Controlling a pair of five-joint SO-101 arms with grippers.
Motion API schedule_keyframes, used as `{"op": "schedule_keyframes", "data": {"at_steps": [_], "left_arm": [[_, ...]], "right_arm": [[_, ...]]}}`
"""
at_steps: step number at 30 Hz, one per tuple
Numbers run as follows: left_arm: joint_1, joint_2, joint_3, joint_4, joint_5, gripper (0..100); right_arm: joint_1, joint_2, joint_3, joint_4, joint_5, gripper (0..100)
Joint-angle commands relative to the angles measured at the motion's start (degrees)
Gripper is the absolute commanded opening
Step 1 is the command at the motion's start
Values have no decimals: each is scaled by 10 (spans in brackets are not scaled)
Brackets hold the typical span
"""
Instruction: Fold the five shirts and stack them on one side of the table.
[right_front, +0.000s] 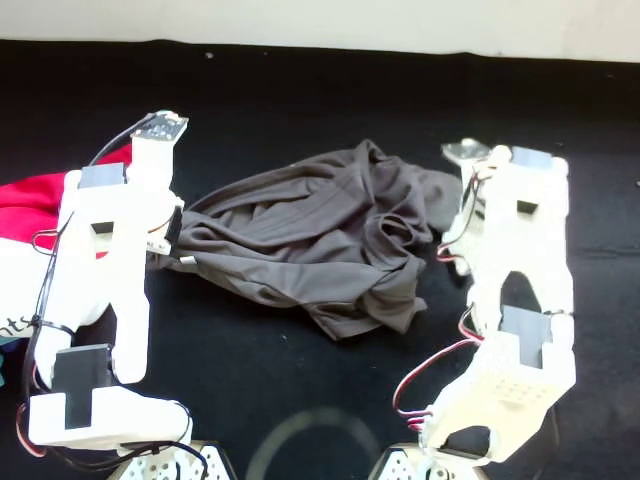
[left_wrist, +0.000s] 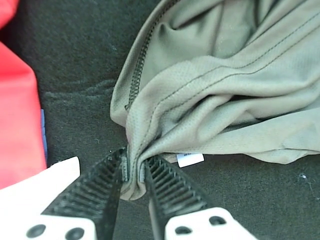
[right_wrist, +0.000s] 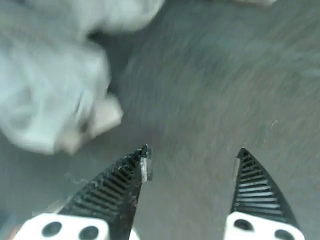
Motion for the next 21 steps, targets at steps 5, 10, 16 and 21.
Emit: {"op": "schedule_keyframes", "data": {"at_steps": [5,10,16,21], "left_arm": [[6,-4,-19,0,4,10],[6,-4,-19,0,4,10],[6,-4,-19,1,4,10],[6,-4,-18,4,4,10]], "right_arm": [[-22,-57,14,42,36,254],[-89,-160,148,-18,-22,254],[-171,-276,340,-205,-170,254],[-174,-259,385,-276,-225,254]]}}
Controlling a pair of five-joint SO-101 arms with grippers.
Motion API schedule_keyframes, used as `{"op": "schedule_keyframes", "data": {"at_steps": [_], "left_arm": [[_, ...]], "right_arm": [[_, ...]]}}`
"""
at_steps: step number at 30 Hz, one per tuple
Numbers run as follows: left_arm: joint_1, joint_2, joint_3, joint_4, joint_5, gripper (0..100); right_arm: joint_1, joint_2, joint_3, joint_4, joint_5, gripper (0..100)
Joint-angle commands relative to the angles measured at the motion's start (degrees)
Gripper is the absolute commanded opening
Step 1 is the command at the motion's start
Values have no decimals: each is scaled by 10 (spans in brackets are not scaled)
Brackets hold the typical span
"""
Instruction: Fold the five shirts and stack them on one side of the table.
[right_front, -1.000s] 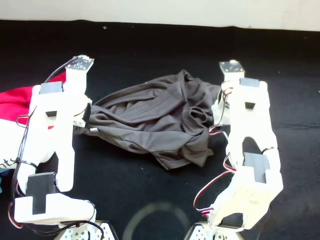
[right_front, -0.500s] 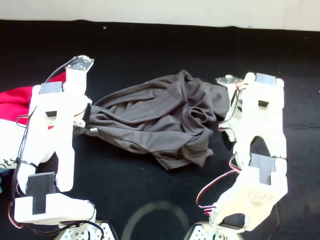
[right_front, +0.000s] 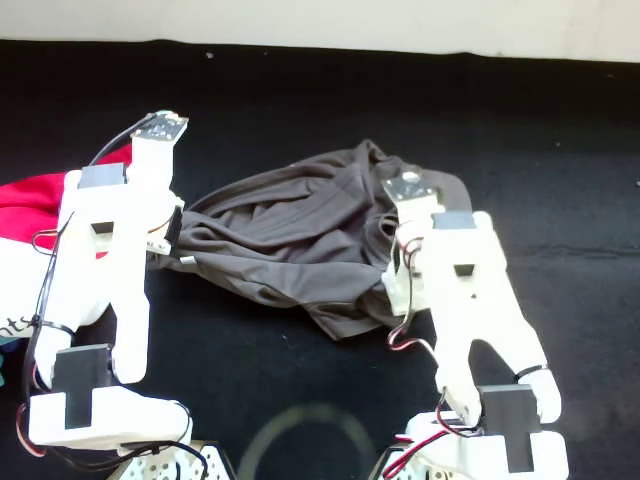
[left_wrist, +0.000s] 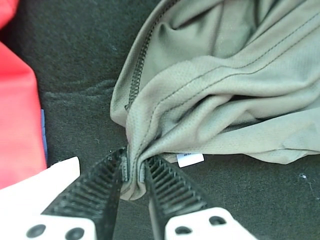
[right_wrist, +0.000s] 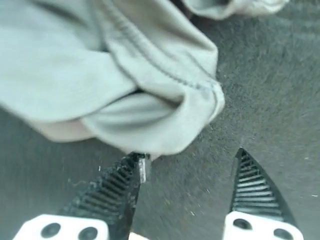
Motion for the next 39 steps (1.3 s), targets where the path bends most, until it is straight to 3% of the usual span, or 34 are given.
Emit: {"op": "schedule_keyframes", "data": {"at_steps": [1,10,12,16,23,31,39], "left_arm": [[6,-4,-18,4,4,10],[6,-4,-18,4,4,10],[6,-4,-18,2,4,10],[6,-4,-18,1,4,10],[6,-9,-18,4,4,10],[9,-20,-24,64,4,10],[10,-159,-19,156,4,10]], "right_arm": [[-9,1,11,-33,-25,254],[-10,117,-38,-45,-26,252],[-10,131,-54,-45,-24,209],[-8,122,-97,-44,-26,0],[-7,-5,-130,-40,-24,6],[-7,-157,-130,107,24,6],[-10,-233,-100,239,113,6]]}}
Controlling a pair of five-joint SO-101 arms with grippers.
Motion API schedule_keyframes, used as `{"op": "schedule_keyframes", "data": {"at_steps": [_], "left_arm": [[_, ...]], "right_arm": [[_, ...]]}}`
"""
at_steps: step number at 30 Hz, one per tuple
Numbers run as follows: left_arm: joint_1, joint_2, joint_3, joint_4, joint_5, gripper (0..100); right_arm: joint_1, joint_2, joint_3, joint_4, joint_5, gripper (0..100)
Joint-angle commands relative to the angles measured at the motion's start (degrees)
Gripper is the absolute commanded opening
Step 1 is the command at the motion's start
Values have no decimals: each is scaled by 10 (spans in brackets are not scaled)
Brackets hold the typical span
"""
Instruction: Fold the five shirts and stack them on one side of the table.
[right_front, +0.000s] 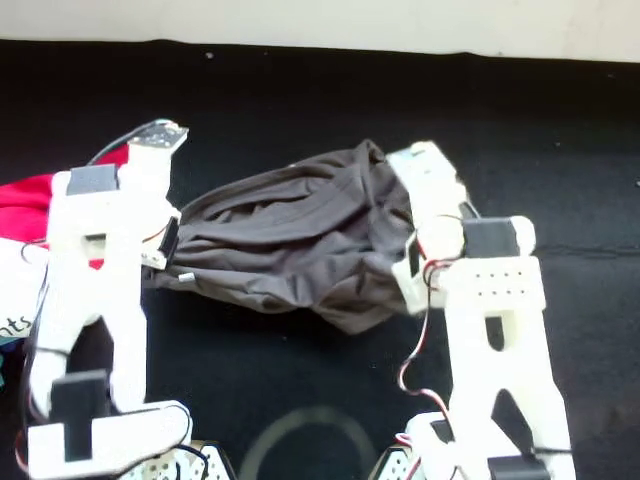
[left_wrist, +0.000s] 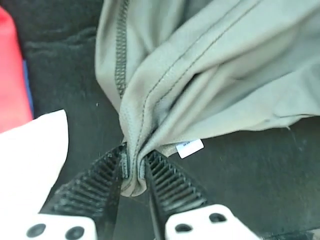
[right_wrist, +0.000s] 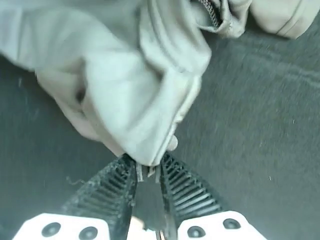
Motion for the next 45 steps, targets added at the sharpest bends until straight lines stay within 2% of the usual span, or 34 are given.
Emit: {"op": "schedule_keyframes", "data": {"at_steps": [1,5,8,12,16,19,25,28,34,39,45], "left_arm": [[10,-78,-18,31,4,10],[10,-96,-2,34,4,10],[10,-93,36,-9,4,10],[10,-75,75,-82,4,10],[10,-51,84,-114,4,10],[9,-33,82,-116,4,10],[7,-25,85,-113,4,10],[7,-29,84,-113,4,10],[7,-28,84,-113,4,10],[7,-29,84,-113,4,10],[7,-28,84,-113,4,10]], "right_arm": [[-5,-28,20,41,42,6],[-3,-23,126,-10,70,9],[-2,-23,182,-85,68,29],[13,-20,187,-217,-13,159],[17,45,186,-352,-41,154],[26,127,162,-396,-62,156],[87,231,45,-365,-129,177],[102,233,3,-287,-127,222],[117,196,-57,-148,-97,224],[92,145,-47,-55,4,224],[91,114,11,-7,149,224]]}}
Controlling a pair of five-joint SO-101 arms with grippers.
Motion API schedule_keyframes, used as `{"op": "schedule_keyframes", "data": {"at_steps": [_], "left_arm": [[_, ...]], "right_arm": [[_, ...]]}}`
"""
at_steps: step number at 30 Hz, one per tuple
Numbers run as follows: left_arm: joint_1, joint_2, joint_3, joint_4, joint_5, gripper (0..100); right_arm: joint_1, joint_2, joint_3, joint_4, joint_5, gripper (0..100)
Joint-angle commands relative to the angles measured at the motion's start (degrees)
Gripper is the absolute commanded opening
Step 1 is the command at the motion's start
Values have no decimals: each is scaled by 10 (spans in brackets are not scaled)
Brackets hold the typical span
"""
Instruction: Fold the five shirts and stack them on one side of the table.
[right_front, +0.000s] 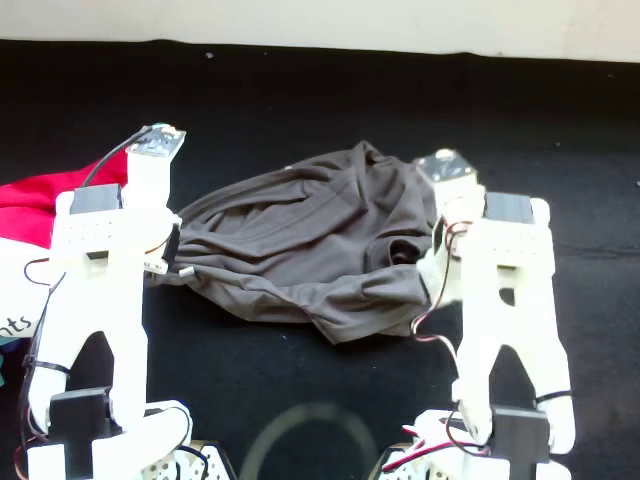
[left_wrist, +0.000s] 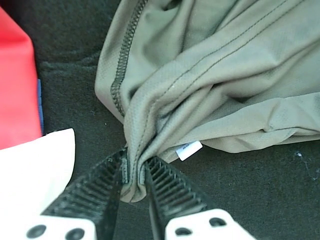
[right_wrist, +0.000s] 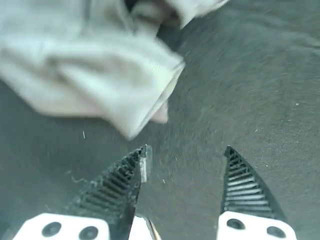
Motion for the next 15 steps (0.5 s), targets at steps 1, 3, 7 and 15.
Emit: {"op": "schedule_keyframes", "data": {"at_steps": [1,3,7,15], "left_arm": [[7,-4,-3,-4,4,10],[7,-4,-3,-4,4,10],[7,-5,-3,-4,4,10],[7,-2,-2,-4,4,10]], "right_arm": [[-5,-27,30,23,78,224],[-7,-27,58,6,81,224],[-6,-26,122,-107,29,224],[-27,-26,156,-204,-75,224]]}}
